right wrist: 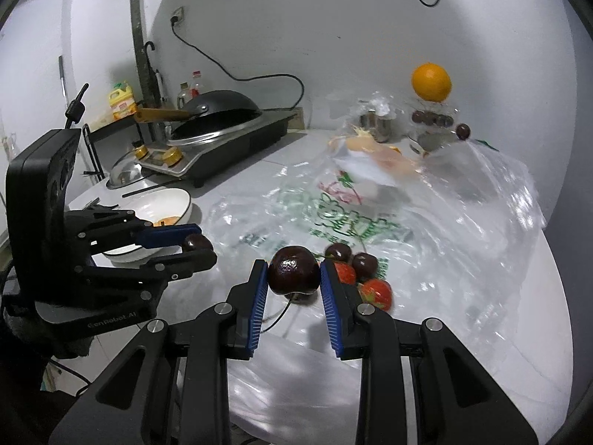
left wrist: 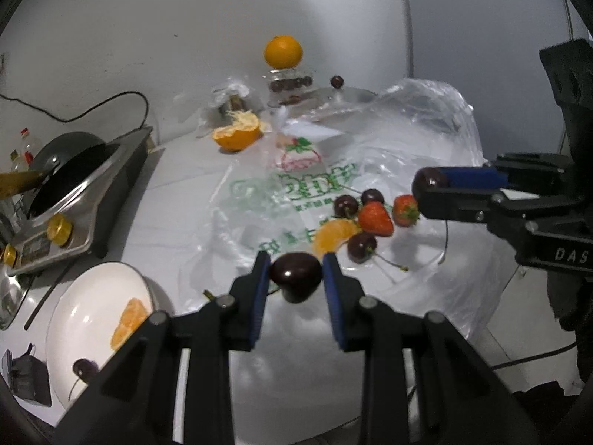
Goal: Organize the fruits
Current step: 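Carry the cherry to the white plate with the left tool while the right tool carries its cherry there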
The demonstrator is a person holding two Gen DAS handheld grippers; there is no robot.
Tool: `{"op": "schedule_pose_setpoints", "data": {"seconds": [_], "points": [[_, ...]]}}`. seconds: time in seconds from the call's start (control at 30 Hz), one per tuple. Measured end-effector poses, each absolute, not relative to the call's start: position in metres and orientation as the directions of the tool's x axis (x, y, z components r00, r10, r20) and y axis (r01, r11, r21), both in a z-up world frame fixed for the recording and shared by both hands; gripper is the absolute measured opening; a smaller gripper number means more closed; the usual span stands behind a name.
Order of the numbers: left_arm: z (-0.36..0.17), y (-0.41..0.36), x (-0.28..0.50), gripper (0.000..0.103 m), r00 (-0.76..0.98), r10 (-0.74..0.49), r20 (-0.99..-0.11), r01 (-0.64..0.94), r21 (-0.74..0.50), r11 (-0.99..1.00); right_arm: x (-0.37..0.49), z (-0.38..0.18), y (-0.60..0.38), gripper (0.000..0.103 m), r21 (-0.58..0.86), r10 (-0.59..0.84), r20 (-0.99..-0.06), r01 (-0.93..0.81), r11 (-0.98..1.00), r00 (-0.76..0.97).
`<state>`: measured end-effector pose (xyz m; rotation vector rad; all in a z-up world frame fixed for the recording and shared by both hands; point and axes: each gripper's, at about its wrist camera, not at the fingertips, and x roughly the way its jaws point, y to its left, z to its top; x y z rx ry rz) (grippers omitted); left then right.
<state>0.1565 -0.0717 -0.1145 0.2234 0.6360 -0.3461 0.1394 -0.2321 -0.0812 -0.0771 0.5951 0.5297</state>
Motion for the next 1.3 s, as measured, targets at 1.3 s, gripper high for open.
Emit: {"op": "schedule_pose_setpoints", "data": {"seconds": [1.3], "points": [[-0.103, 0.073, 0.139, 0.03, 0.839, -0.15, -0.523, 0.191, 0.025, 0.981, 0.142, -0.051, -0.099, 0.03, -0.018, 0.51, -0.544, -0.617, 0.787, 0.667]]}}
